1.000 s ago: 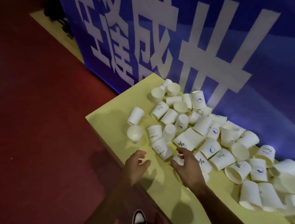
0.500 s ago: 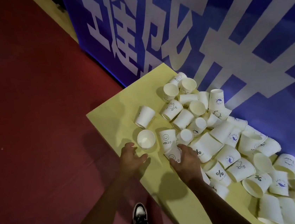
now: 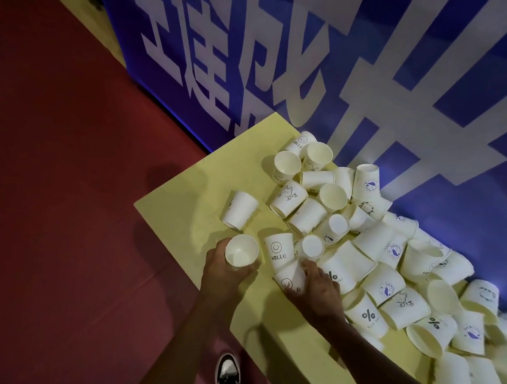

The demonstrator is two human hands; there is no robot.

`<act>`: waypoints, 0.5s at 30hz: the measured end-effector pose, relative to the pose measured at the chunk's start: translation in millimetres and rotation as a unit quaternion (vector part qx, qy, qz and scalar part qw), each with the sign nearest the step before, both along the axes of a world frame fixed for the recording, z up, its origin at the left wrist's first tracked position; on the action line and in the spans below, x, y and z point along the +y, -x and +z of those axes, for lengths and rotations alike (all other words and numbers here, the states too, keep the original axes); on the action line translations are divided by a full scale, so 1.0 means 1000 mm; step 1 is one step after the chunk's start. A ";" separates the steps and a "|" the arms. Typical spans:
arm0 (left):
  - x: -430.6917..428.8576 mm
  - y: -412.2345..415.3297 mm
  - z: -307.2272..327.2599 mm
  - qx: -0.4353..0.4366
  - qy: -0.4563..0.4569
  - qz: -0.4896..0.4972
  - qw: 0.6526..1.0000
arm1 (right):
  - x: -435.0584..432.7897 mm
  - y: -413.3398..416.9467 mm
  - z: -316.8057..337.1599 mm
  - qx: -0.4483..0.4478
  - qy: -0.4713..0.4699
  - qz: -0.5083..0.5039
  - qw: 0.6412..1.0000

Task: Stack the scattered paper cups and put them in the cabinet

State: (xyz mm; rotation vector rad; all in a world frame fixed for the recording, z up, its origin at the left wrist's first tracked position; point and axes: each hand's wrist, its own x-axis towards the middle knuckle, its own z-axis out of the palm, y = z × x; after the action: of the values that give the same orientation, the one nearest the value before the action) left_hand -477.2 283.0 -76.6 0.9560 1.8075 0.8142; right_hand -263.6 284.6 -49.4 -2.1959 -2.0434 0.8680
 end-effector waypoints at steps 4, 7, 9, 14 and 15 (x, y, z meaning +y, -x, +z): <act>0.005 -0.002 0.000 0.011 -0.007 -0.020 1.000 | 0.001 -0.004 0.010 0.029 -0.007 -0.013 0.999; 0.007 -0.006 0.001 0.008 -0.013 -0.032 0.999 | -0.004 -0.008 0.019 0.055 -0.030 -0.041 0.997; 0.008 -0.012 0.006 0.013 -0.028 -0.053 0.998 | -0.008 -0.013 0.025 0.063 -0.046 -0.046 0.996; 0.005 -0.030 0.021 0.011 -0.031 -0.089 0.995 | -0.024 -0.029 0.037 0.079 -0.063 -0.091 0.991; 0.004 -0.033 0.021 0.011 -0.031 -0.100 0.994 | -0.028 -0.032 0.039 0.090 -0.068 -0.106 0.988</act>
State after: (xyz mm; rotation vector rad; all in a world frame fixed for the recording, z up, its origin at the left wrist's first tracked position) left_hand -444.1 287.2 -55.6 1.1690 1.6808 0.7413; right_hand -231.1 256.5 -10.3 -2.1254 -1.6995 0.8422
